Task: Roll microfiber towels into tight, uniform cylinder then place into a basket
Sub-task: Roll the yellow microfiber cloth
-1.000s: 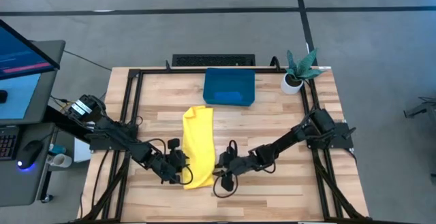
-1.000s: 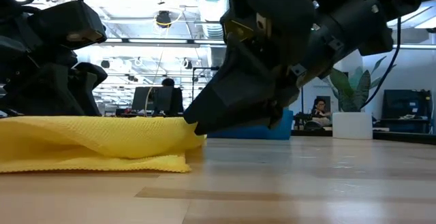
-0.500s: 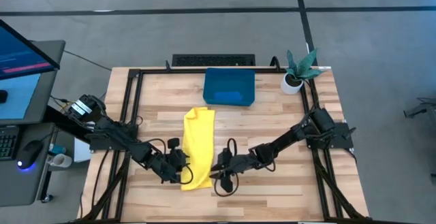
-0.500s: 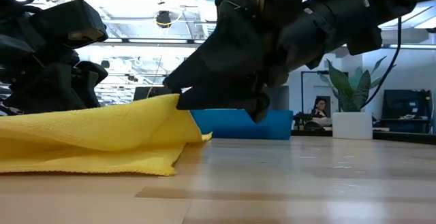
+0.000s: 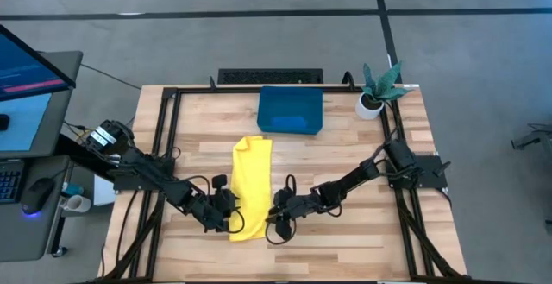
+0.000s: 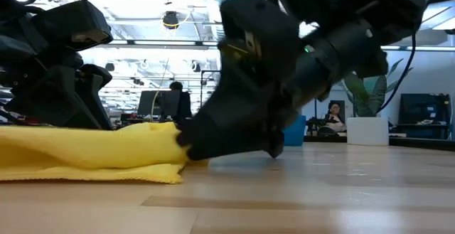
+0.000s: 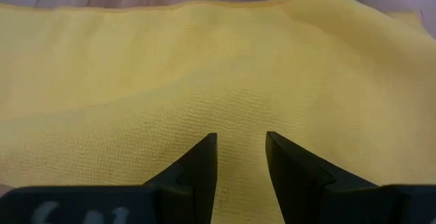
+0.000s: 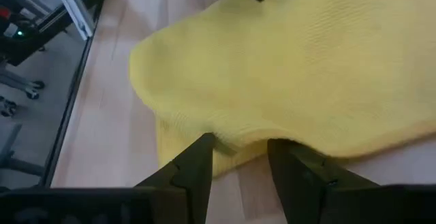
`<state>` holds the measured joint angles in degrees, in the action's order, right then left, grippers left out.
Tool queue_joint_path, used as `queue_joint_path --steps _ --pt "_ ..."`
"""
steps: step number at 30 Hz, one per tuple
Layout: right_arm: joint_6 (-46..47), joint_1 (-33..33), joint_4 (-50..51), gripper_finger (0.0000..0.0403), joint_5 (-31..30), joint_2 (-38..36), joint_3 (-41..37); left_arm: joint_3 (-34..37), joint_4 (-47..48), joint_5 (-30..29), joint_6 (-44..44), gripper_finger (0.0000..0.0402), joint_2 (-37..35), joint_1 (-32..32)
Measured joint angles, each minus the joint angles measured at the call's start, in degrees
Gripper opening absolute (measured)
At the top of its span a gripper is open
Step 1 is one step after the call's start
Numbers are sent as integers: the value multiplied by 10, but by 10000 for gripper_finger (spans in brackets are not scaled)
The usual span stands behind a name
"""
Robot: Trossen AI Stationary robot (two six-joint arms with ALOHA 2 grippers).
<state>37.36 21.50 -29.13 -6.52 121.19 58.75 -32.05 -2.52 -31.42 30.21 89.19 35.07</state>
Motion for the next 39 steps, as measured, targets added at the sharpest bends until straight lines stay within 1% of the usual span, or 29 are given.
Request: queue_joint_path --steps 4,7,12,17,21,25,27,33,37,39 --pt "-4 -3 -2 163 13 9 17 0 0 -1 1 118 0 0" --pt "-18 -1 -2 163 33 9 30 0 2 -1 1 118 0 0" --pt "-27 2 -1 163 46 9 41 0 2 -4 1 118 0 0" --pt "-28 -3 -1 163 89 8 51 0 0 -10 3 118 0 -1" --pt "-30 -10 -11 163 110 3 61 0 0 -10 6 118 0 -7" --pt "-33 -16 -48 163 165 3 74 0 0 -10 7 118 0 -11" --pt "-33 -19 -50 163 178 2 78 0 0 -10 7 118 0 -11" --pt "-34 -18 -45 163 189 2 87 0 -13 -11 19 118 0 -11" --pt "-34 -17 -10 163 187 2 86 0 -45 -48 35 118 0 -12" --pt "-34 -20 -3 163 185 2 86 0 -66 -54 37 118 0 -16"
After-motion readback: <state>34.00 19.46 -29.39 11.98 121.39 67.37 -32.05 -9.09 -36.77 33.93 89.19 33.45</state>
